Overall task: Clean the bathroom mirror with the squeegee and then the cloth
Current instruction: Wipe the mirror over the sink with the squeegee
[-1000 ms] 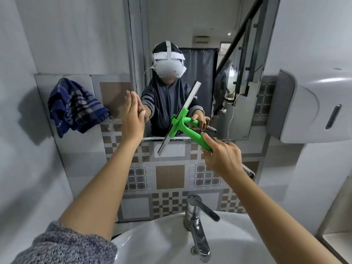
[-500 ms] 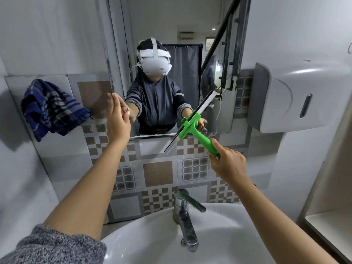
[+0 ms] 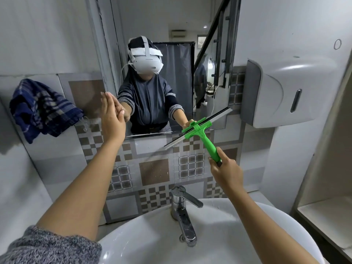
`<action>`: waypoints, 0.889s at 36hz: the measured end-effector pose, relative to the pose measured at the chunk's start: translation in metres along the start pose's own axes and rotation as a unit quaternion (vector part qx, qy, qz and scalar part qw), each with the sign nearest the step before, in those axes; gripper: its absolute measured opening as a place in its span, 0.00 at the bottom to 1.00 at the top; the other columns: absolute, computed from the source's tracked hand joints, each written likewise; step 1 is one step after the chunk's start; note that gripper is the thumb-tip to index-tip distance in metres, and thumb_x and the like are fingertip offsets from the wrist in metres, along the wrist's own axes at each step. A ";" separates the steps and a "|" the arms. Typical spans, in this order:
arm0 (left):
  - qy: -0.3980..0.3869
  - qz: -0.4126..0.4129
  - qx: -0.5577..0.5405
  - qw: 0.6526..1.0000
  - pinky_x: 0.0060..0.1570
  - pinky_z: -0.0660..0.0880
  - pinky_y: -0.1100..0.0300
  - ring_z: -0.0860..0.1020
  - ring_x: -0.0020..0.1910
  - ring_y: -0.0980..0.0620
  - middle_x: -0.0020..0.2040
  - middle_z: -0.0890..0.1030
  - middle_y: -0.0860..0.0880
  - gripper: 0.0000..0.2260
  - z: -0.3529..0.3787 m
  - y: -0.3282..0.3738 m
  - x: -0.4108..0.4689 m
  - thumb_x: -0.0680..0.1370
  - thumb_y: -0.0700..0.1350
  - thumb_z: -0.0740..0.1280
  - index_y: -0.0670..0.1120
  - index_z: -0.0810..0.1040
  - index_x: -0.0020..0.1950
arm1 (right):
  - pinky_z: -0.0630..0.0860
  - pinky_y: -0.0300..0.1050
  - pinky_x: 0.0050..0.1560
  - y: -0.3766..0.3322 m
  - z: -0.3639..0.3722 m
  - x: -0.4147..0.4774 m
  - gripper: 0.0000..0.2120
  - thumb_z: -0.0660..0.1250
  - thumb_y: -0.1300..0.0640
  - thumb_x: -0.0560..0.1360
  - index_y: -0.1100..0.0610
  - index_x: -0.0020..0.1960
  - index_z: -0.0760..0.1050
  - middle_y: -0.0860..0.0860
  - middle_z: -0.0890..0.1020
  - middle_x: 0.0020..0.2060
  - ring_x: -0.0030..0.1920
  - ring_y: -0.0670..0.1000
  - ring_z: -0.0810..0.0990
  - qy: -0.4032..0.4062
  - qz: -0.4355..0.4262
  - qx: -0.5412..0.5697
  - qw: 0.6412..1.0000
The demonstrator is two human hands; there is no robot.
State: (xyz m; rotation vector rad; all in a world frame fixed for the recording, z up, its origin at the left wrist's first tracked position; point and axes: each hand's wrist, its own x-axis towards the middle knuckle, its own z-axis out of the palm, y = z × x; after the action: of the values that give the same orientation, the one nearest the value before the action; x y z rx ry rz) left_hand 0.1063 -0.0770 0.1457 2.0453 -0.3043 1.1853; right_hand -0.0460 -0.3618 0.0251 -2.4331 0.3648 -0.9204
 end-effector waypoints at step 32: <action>-0.021 -0.025 0.013 0.999 0.63 0.41 0.76 0.49 0.75 0.49 0.77 0.50 0.45 0.29 -0.010 0.009 -0.010 0.77 0.37 0.62 0.42 0.52 0.75 | 0.76 0.45 0.31 0.012 0.000 -0.047 0.19 0.62 0.48 0.77 0.50 0.66 0.69 0.51 0.77 0.33 0.32 0.53 0.76 -0.015 0.048 -0.027 0.998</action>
State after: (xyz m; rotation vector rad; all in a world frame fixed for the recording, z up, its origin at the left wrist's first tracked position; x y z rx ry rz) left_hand 0.0898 -0.0774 0.1447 2.0895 -0.2569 1.1221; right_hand -0.0809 -0.3524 -0.0067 -2.4533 0.4970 -0.8417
